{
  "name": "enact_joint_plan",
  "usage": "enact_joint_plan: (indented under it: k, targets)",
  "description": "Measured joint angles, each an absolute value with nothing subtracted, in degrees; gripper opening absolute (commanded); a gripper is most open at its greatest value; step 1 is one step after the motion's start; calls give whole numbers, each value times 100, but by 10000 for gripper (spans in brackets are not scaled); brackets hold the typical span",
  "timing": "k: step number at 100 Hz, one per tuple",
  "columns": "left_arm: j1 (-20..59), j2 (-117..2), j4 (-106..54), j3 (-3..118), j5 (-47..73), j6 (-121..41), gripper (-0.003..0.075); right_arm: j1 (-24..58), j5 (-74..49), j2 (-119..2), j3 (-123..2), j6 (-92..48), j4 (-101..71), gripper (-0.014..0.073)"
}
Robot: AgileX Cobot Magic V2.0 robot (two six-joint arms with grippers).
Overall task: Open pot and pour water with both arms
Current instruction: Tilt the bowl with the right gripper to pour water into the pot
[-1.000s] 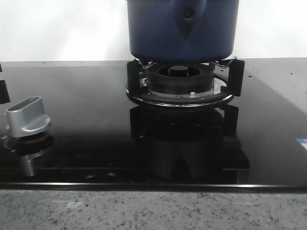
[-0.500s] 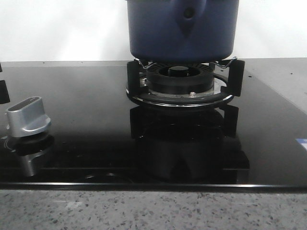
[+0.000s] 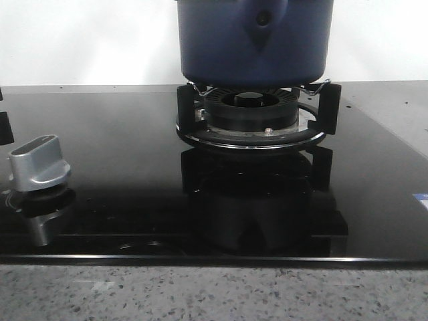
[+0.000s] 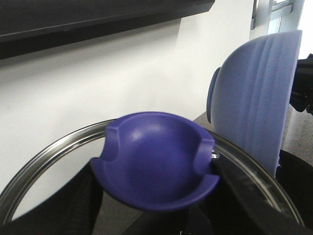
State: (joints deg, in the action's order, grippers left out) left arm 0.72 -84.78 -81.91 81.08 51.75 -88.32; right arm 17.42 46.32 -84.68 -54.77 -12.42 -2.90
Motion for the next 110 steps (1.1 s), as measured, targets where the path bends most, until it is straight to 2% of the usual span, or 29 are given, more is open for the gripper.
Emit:
enact_joint_plan:
  k: [110]
  targets:
    - [72,-8478,-8191,8108,5175,-8832,242,1742,5630,-8468,-5464,-1242,-290,-47]
